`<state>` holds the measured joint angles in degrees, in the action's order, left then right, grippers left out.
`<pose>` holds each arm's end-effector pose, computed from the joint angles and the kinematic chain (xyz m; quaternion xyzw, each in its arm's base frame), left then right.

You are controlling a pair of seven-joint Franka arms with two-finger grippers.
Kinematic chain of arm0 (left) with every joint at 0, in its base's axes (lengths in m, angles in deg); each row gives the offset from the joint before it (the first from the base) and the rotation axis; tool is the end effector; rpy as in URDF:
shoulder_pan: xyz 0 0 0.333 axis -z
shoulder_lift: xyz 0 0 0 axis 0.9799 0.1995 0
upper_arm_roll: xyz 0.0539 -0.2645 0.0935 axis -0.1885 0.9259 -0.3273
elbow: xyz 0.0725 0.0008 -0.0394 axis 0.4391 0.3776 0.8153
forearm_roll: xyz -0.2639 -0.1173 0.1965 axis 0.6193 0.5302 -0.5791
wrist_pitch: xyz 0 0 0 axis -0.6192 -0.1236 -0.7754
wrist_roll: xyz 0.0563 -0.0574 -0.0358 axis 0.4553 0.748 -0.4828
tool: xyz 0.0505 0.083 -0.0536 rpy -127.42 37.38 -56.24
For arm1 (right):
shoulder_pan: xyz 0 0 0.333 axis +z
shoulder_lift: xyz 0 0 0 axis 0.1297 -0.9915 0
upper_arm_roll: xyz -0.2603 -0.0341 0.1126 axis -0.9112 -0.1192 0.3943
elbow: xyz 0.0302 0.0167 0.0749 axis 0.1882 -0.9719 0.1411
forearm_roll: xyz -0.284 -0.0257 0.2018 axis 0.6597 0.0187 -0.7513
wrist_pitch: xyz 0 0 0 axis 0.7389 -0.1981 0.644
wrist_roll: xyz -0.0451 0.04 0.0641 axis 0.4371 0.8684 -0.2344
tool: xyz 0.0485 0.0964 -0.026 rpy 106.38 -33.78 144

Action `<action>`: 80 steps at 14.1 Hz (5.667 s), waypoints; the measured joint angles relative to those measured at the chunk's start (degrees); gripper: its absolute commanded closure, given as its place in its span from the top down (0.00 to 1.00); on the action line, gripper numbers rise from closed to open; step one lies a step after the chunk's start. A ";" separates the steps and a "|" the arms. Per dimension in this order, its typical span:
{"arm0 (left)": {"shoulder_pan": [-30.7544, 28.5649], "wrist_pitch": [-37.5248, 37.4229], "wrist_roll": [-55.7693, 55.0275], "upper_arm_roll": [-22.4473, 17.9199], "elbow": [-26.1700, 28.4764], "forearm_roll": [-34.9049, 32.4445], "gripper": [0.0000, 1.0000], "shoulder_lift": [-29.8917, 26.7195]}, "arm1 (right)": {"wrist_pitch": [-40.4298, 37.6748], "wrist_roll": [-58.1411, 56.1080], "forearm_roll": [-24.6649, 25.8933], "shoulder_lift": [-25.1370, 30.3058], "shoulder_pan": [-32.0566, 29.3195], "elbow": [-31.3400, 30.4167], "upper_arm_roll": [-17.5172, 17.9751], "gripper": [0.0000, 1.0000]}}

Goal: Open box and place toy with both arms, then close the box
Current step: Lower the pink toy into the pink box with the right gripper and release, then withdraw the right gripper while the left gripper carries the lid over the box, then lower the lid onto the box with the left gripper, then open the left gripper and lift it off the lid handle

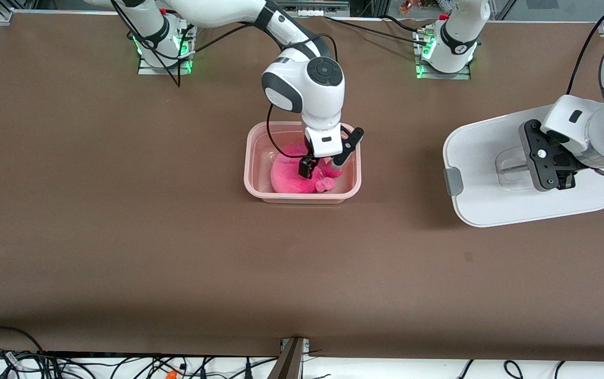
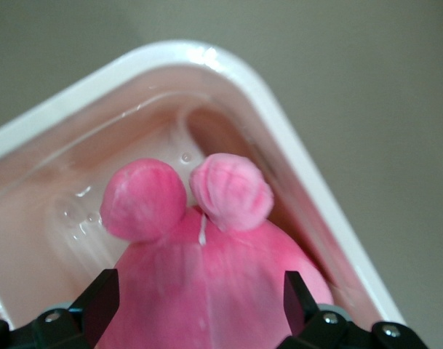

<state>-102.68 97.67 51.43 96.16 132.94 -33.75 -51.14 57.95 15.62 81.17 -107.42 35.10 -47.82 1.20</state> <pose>0.5681 -0.0348 0.5140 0.7679 -0.6307 -0.1107 0.0190 0.4534 0.5202 0.3336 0.8833 0.4611 0.0747 0.0406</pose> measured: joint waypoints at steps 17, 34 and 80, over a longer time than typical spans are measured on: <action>16.07 22.88 -3.08 1.32 3.92 19.35 0.00 4.59 | -25.51 10.05 -21.08 42.17 -10.33 -20.48 -26.64 1.00; 34.67 51.92 -23.64 0.97 20.65 0.29 0.00 10.16 | -27.01 6.11 -19.76 40.92 -31.76 -19.91 -16.56 1.00; 35.84 33.50 -43.39 0.85 17.11 0.63 1.00 2.71 | -27.09 6.11 -17.69 40.09 -32.12 -18.93 -15.93 1.00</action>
<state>-66.83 131.16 8.03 97.00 150.04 -33.12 -48.43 30.85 21.73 63.48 -67.32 2.98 -66.75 -14.73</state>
